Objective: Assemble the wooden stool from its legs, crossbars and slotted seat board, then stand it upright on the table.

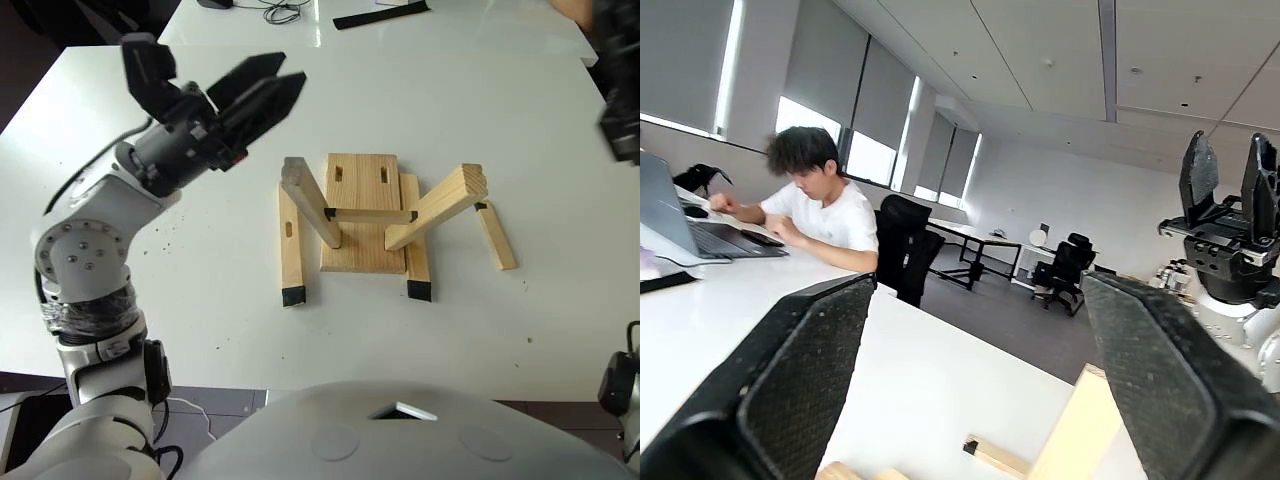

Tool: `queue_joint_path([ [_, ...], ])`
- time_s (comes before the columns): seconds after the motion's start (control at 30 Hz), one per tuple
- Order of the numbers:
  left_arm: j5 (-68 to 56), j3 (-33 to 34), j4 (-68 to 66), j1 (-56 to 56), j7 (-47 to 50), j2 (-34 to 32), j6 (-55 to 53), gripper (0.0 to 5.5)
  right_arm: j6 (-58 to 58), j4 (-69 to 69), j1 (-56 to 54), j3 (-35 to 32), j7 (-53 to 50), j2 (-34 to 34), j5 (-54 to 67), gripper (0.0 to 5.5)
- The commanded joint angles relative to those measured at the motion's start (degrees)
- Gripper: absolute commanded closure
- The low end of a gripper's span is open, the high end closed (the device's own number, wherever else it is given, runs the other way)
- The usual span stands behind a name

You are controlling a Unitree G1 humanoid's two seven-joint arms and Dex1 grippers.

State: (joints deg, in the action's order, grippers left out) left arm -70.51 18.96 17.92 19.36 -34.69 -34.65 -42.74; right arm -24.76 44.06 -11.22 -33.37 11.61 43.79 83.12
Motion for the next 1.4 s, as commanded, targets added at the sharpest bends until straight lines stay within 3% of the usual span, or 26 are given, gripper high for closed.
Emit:
queue_joint_path([
  [0.03,22.0,-10.8,-3.4,-9.6,-7.3,-7.4,7.9,1.7,-3.0,-10.6,12.3,1.9,1.8,3.4,-19.2,3.62],
  [0.1,31.6,-17.5,-2.9,-15.1,-9.2,-9.1,12.8,1.7,-3.5,-15.3,17.9,11.8,-0.2,4.8,-33.7,3.62],
  [0.2,35.7,-21.3,-0.7,-18.9,-9.4,-7.3,14.6,1.7,-4.3,-12.9,24.0,24.0,-0.6,2.0,-43.0,3.62],
  [0.43,41.7,-22.1,-1.8,-20.4,-3.4,-1.5,16.2,1.7,-6.0,-7.0,24.9,40.2,-3.3,-6.6,-53.8,3.49],
  [0.87,52.2,-27.9,-2.8,-23.1,-5.4,-0.8,21.2,1.7,-7.0,-14.1,20.4,49.9,-5.4,-20.1,-66.2,1.63],
  [1.23,63.0,-29.6,-13.3,-23.9,-6.7,-3.2,32.6,1.7,-1.0,-24.3,23.8,46.5,-4.2,-20.5,-75.0,0.15],
  [1.4,67.9,-29.4,-21.8,-22.8,-4.0,-4.0,35.0,1.7,-0.2,-22.6,24.6,47.6,-3.4,-19.2,-80.4,0.15],
])
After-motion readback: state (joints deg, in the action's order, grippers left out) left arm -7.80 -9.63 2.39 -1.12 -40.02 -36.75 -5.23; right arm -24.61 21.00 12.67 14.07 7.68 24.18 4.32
